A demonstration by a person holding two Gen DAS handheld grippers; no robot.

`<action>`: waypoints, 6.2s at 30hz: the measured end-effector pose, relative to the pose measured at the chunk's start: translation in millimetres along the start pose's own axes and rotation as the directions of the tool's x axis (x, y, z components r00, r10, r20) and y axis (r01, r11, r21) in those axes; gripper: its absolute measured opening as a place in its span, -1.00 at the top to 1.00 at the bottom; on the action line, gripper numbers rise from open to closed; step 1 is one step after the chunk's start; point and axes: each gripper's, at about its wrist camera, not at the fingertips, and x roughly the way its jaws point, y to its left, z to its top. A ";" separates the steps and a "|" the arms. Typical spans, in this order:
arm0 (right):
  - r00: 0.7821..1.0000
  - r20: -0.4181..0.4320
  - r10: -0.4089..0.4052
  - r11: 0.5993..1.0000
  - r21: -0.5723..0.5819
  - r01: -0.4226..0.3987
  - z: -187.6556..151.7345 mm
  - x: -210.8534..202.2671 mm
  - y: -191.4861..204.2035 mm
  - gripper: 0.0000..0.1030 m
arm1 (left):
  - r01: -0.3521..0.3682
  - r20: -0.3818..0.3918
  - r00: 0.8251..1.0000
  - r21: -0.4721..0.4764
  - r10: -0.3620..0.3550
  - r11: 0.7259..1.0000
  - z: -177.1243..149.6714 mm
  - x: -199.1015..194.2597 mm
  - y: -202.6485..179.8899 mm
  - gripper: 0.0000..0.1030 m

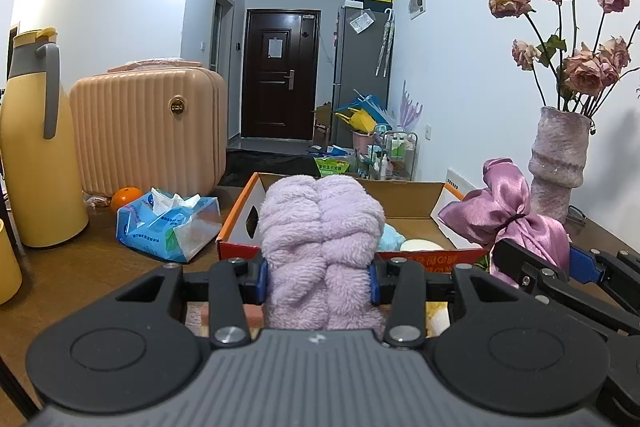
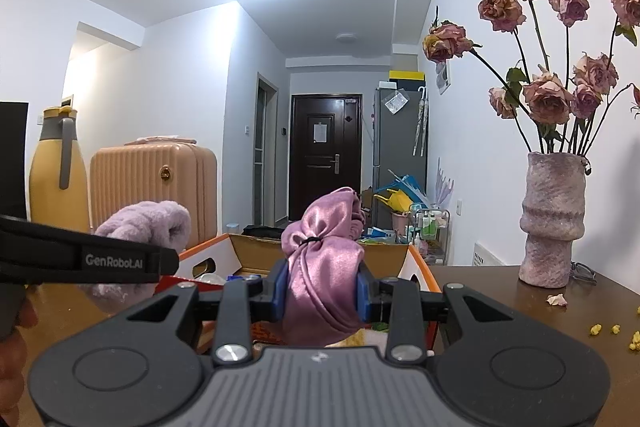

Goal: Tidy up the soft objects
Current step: 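Carry the lavender towel over the box with the left gripper while the right gripper carries the bow there, then open the left gripper to drop the towel while the right gripper releases the bow into the box, then withdraw both open grippers from the box back toward the table items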

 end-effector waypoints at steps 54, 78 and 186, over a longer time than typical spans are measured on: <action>0.998 -0.012 -0.056 0.998 0.014 0.056 18.1 115.6 -16.4 0.38 | -0.050 0.015 0.999 -0.065 0.051 0.997 40.1 109.8 0.3 0.16; 0.995 -0.076 -0.066 0.998 0.014 0.067 20.5 160.4 -21.8 0.37 | -0.090 0.002 0.996 -0.068 0.091 0.994 51.7 153.0 3.9 0.16; 0.997 -0.067 -0.026 0.993 -0.120 0.017 7.0 172.6 -10.5 -1.00 | -0.043 0.088 0.996 0.083 0.036 0.996 33.3 153.1 39.0 -1.00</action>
